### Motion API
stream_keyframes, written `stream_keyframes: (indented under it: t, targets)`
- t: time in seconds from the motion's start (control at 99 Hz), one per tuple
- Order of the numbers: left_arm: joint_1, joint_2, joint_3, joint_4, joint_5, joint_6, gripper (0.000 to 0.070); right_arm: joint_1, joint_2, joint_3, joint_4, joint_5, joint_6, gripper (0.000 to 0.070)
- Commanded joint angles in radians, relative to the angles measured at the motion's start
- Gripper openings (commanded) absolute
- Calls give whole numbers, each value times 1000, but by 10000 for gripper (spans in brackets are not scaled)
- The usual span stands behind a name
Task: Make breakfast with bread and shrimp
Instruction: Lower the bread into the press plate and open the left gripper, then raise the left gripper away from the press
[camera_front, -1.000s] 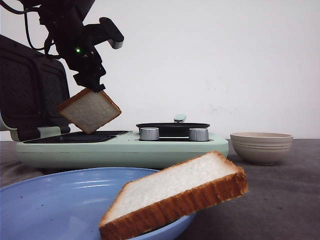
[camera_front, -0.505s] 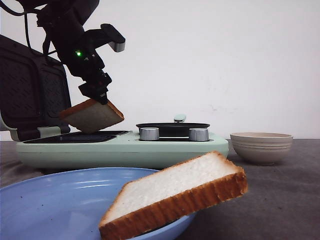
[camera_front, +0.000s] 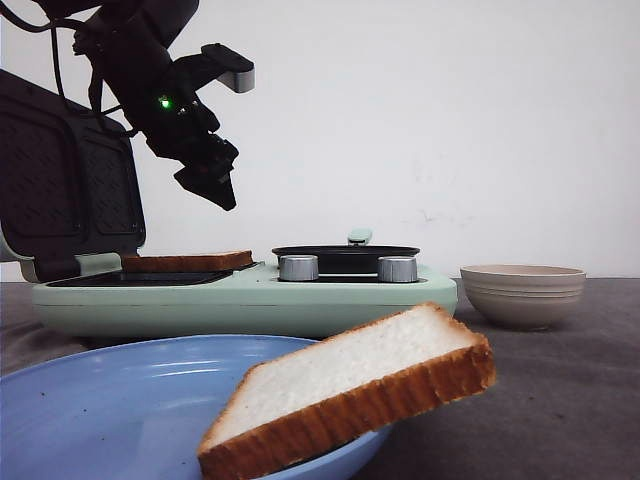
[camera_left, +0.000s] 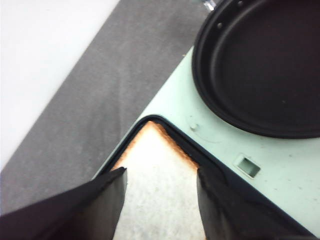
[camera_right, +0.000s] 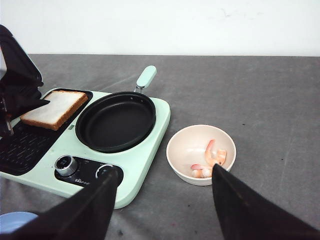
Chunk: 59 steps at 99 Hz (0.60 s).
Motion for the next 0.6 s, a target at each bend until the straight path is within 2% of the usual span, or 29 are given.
stream_keyframes:
  t: [0.0, 0.091, 0.293, 0.455, 0.586]
  targets:
    - [-6, 26, 24, 9, -1, -17, 244, 4, 4, 19, 7, 0, -8, 371]
    - [-12, 20, 32, 9, -36, -31, 243, 4, 4, 19, 7, 0, -8, 371]
    - [-29, 8, 120, -53, -160, -137, 241, 4, 4, 19, 7, 0, -8, 371]
    - [-29, -19, 243, -208, -161, -263, 238, 4, 3, 19, 8, 0, -8, 371]
    - [-27, -58, 316, -304, -161, -333, 238, 4, 3, 19, 7, 0, -8, 371]
